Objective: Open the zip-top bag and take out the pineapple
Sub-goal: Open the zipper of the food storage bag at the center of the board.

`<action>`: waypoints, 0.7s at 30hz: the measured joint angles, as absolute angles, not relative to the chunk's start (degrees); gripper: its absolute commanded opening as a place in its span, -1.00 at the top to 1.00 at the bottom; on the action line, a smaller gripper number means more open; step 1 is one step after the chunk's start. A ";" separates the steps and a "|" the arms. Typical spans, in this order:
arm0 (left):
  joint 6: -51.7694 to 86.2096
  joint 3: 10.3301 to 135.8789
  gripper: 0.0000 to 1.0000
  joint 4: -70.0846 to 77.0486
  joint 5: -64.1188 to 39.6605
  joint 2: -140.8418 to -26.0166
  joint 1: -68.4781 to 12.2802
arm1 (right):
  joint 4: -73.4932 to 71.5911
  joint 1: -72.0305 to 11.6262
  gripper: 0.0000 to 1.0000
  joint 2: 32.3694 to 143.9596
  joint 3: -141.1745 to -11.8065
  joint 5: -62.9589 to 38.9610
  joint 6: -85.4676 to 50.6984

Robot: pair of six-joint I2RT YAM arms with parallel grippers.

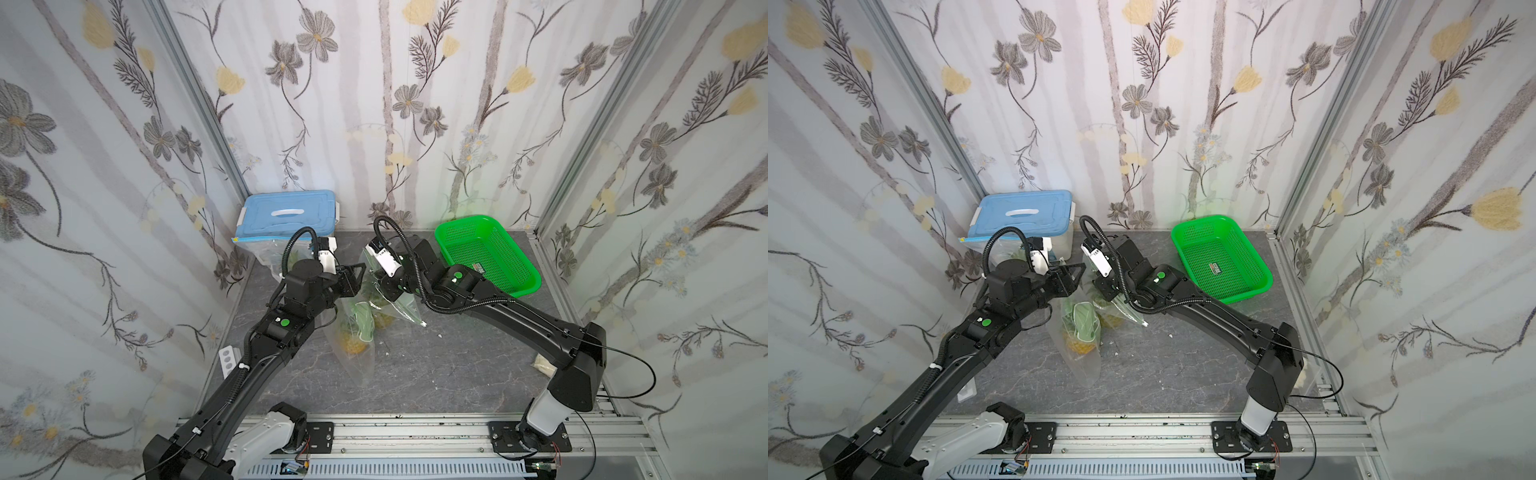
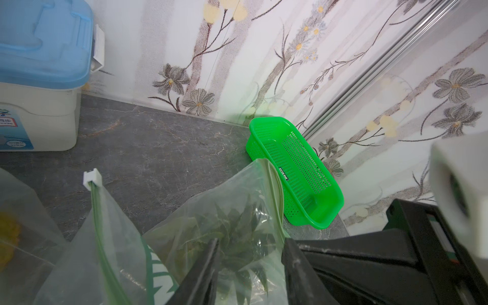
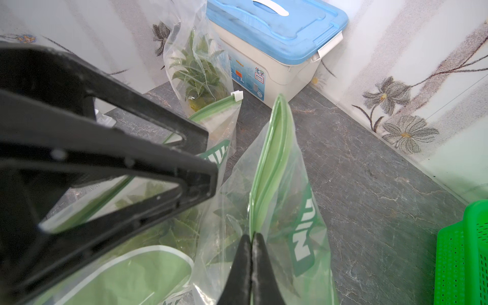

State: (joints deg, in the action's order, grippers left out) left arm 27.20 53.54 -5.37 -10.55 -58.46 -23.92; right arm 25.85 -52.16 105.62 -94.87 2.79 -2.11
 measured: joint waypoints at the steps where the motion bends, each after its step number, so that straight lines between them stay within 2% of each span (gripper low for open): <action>1: 27.20 53.65 0.19 -5.19 -10.55 -58.59 -23.83 | 25.87 -52.18 1.00 105.43 -94.87 2.79 -2.11; 15: 27.51 54.65 0.20 -1.43 -12.71 -60.66 -23.68 | 26.04 -52.45 1.00 104.92 -94.61 3.18 -2.11; 21: 27.90 55.40 0.26 -0.69 -13.69 -62.43 -23.68 | 26.04 -52.53 1.00 105.01 -94.61 3.18 -2.11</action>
State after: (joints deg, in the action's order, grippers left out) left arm 27.90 55.40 -0.69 -13.69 -62.43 -23.68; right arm 26.04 -52.53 105.01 -94.61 3.18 -2.11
